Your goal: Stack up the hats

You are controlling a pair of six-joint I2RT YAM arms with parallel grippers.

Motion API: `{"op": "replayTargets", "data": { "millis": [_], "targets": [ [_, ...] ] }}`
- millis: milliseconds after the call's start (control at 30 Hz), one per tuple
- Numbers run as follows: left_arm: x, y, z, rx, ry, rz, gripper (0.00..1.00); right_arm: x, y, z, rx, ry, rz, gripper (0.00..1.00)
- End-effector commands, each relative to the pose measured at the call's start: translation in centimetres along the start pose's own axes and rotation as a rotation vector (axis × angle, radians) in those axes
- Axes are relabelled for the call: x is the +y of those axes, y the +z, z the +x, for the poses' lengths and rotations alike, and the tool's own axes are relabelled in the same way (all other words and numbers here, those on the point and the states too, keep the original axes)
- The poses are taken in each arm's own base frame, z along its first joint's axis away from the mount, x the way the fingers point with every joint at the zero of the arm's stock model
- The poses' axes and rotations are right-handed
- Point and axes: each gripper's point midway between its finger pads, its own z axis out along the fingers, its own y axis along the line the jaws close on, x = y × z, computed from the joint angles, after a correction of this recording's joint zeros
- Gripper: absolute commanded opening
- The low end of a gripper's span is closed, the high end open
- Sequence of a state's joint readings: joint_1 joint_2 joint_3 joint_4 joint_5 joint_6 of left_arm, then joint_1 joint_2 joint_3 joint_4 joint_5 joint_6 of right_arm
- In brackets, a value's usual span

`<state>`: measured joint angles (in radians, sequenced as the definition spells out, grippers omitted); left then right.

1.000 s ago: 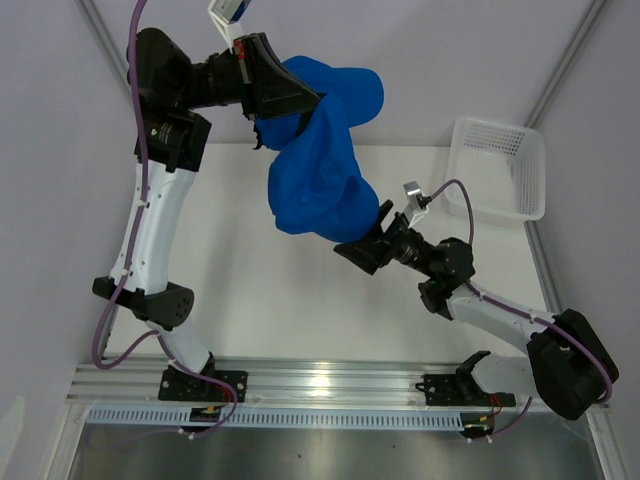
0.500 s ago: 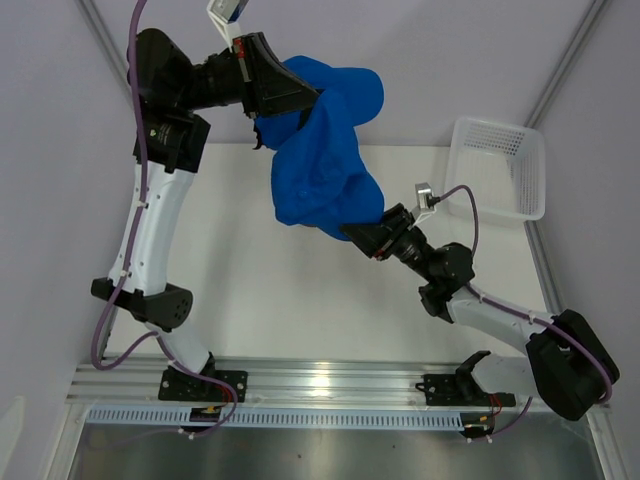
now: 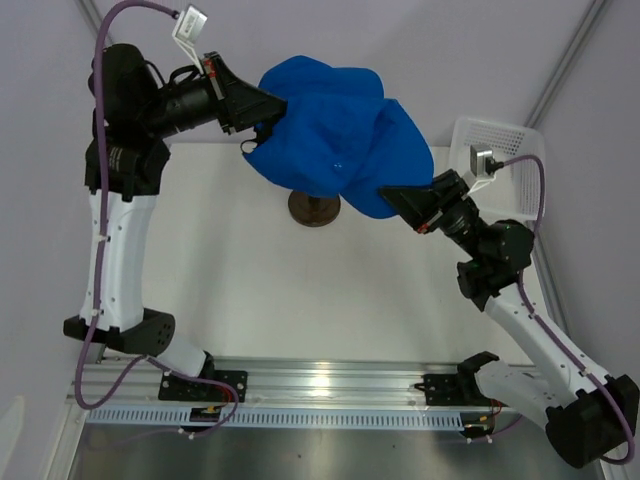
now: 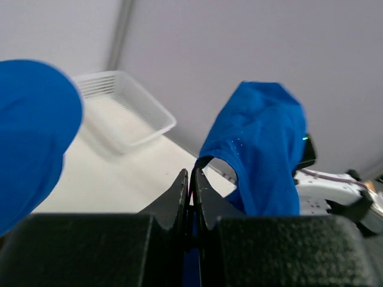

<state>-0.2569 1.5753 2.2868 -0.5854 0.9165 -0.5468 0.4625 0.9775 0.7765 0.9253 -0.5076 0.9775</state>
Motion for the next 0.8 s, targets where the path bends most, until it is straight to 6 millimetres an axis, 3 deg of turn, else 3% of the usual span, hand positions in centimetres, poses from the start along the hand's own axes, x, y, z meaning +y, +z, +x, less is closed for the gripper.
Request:
{"op": "replayTargets", "data": {
  "millis": [0,33,100,133,167,200,233,267,300,400,433,467,500,533,567,600,667,700,767],
  "targets": [
    [2.6,-3.4,0.0,-0.05,0.064,-0.24,0.09,2.0,0.5,-0.9,0.144,0.072,-0.045,0.0],
    [2.5,-4.0,-0.4,-0.074,0.065,-0.269,0.1,2.5,1.9,-2.3,0.16,0.07,-0.068,0.0],
    [3.5,-4.3,-0.5,-0.099,0.048,-0.327,0.18,2.0,2.7,-3.1,0.234,0.156,-0.047,0.0],
    [3.6,-4.5,-0.7,-0.108,0.046,-0.342,0.37,3.5,3.9,-4.9,0.241,0.152,-0.072,0.0],
    [3.4,-4.9,-0.9,-0.121,0.053,-0.359,0.49,1.2,4.5,-4.6,0.275,0.232,-0.015,0.0],
    [3.7,-5.4,-1.4,-0.144,0.067,-0.405,0.63,0.8,4.6,-5.2,0.285,0.302,0.004,0.0],
    [3.9,-5.9,-1.7,-0.164,0.074,-0.442,0.92,0.6,4.8,-5.7,0.279,0.326,0.008,0.0],
    [3.7,-6.9,-2.0,-0.185,0.08,-0.489,0.99,0.1,4.8,-6.1,0.268,0.356,0.026,0.0],
    [4.8,-8.5,-3.1,-0.246,0.093,-0.612,1.0,-0.5,4.8,-6.6,0.243,0.394,0.062,0.0],
    [4.7,-13.7,-4.7,-0.387,0.09,-0.854,0.99,-4.1,3.6,-8.7,0.131,0.419,0.254,0.0],
    [6.2,-16.2,-4.7,-0.44,0.086,-0.997,0.99,-5.3,2.7,-9.9,0.083,0.41,0.322,0.0],
    [5.4,-17.2,-5.6,-0.498,0.118,-1.015,0.99,-5.3,2.4,-11.2,0.041,0.38,0.34,0.0],
    [2.7,-19.2,-6.2,-0.571,0.169,-1.009,0.99,-3.5,2.9,-14.0,-0.016,0.321,0.322,0.0],
    [4.5,-19.3,-4.6,-0.544,0.154,-1.052,0.99,-2.4,3.2,-15.9,-0.054,0.314,0.311,0.0],
    [3.5,-19.7,-5.3,-0.595,0.182,-1.032,0.99,-1.9,2.7,-19.0,-0.128,0.267,0.325,0.0],
    [2.8,-20.4,-4.8,-0.607,0.196,-1.029,1.0,-0.3,3.0,-21.6,-0.225,0.244,0.309,0.0],
    [3.3,-21.0,-4.0,-0.597,0.194,-1.062,0.99,1.5,2.7,-24.0,-0.362,0.258,0.226,0.0],
    [3.6,-21.1,-3.7,-0.583,0.199,-1.08,1.0,0.2,1.8,-24.8,-0.452,0.266,0.232,0.0],
    [4.6,-21.4,-2.9,-0.552,0.192,-1.12,0.99,-4.5,-0.3,-23.4,-0.424,0.275,0.526,0.0]
  ]
}}
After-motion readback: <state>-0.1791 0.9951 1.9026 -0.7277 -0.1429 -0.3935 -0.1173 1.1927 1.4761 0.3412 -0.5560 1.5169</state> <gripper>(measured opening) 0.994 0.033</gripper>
